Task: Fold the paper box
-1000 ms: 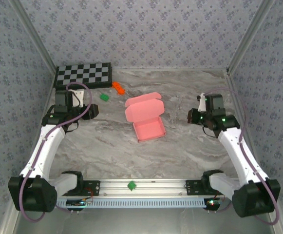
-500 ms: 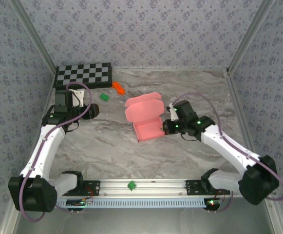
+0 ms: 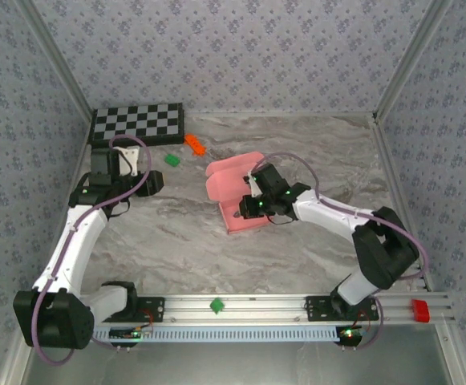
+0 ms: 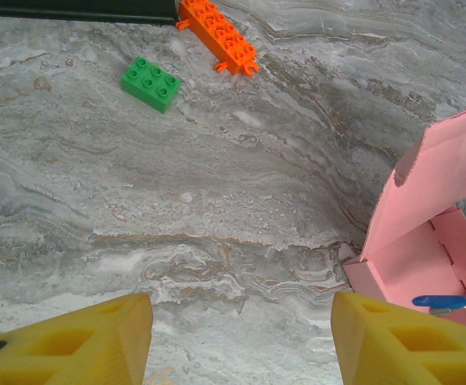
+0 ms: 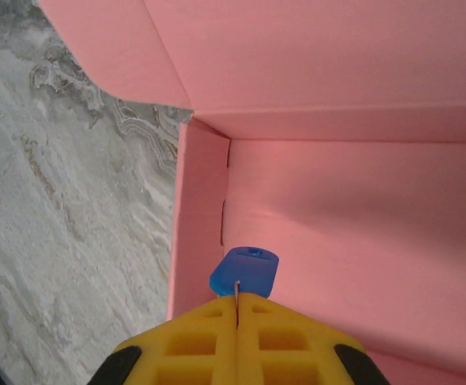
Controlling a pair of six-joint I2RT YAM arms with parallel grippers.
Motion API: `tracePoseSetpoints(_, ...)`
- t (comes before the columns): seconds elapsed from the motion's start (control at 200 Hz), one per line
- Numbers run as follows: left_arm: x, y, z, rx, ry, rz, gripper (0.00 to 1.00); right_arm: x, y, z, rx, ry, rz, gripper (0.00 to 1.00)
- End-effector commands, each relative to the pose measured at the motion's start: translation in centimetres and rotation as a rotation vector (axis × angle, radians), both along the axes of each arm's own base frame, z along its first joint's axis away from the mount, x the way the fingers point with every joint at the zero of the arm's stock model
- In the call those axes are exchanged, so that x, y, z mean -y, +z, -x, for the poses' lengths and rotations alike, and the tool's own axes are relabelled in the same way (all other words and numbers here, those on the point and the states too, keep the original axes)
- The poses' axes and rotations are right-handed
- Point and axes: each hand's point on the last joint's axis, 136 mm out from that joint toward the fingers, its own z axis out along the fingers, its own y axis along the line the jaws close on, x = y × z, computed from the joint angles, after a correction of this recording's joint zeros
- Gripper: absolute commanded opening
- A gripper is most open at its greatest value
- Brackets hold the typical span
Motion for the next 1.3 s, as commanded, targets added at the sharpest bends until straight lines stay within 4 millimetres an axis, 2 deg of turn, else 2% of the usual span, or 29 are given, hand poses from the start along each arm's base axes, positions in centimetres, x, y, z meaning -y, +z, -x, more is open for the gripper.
tracePoseSetpoints(0.0,0.0,0.3,0.0,0.009,0.0,0.02,0.6,-1.5,0.2,-0.7,-0.023,-0.007,-0.044,0.0)
tracePoseSetpoints(0.085,0.0,0.2,-0.1,0.007,0.0,0.02,0.6,-1.3,-0.7,-0.8,-0.044,-0.023,-0.023,0.0)
tracePoseSetpoints(0.355,0.1,0.0,-0.1,-0.003,-0.005,0.019,0.6,1.2,-2.9,-1.7,-0.077,-0.148,0.08,0.0)
tracePoseSetpoints(0.51,0.1,-0.1,-0.1,-0.005,-0.006,0.018,0.6,2.6,-3.2,-2.0,-0.057,-0.199,0.139,0.09)
tracePoseSetpoints(0.59,0.1,-0.2,-0.1,-0.009,-0.007,0.02,0.6,3.2,-2.7,-2.2,-0.032,-0.222,0.165,0.21)
tracePoseSetpoints(0.68,0.1,-0.2,-0.2,-0.011,-0.004,0.022,0.6,3.9,-2.2,-2.3,-0.008,-0.238,0.184,0.26)
tracePoseSetpoints(0.74,0.2,-0.3,-0.2,-0.014,-0.006,0.025,0.6,4.1,-1.7,-2.4,0.008,-0.241,0.187,0.34)
tracePoseSetpoints(0.94,0.8,-0.4,-0.2,-0.031,-0.007,0.054,0.61,4.7,0.4,-2.7,0.071,-0.242,0.187,0.39)
tracePoseSetpoints(1.094,3.1,-1.2,0.1,-0.069,-0.036,0.087,0.61,5.8,1.6,-2.9,0.097,-0.241,0.204,0.41)
tracePoseSetpoints(1.294,7.2,-2.2,0.2,-0.125,-0.105,0.112,0.6,7.8,3.2,-4.5,0.141,-0.213,0.244,0.41)
